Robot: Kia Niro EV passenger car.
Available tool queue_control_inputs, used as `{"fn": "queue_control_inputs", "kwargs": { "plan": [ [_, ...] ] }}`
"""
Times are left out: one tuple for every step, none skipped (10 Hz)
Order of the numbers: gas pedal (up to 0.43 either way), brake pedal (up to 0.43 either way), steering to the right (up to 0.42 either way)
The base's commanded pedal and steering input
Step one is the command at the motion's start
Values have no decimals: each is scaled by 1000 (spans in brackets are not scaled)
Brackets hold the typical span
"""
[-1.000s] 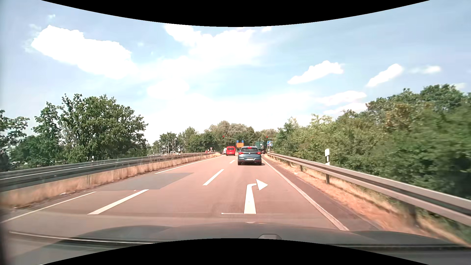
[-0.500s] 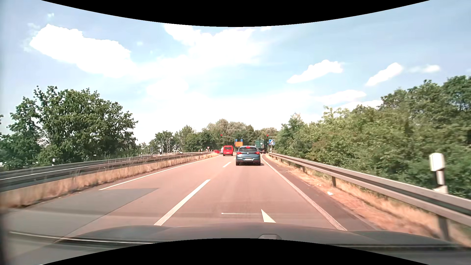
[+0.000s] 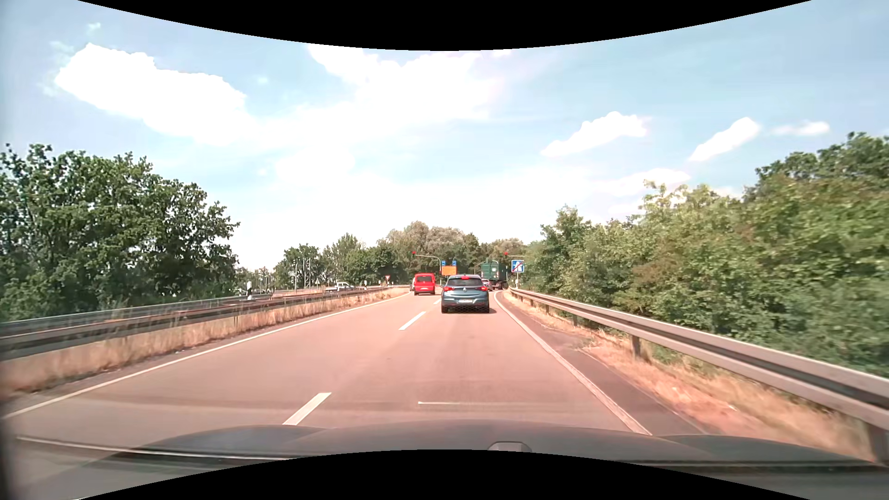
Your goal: Follow the waypoints while adhering to traffic rules and regulations
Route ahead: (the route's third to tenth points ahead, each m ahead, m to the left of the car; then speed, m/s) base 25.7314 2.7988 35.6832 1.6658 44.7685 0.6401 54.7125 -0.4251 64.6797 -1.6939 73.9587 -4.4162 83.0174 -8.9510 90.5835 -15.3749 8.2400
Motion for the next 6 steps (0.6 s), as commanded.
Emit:
{"fn": "queue_control_inputs", "kwargs": {
  "plan": [
    [0,195,-3],
    [0,189,-3],
    [0,189,-3],
    [0,183,-3],
    [0,183,-3],
    [0,177,-3]
  ]
}}
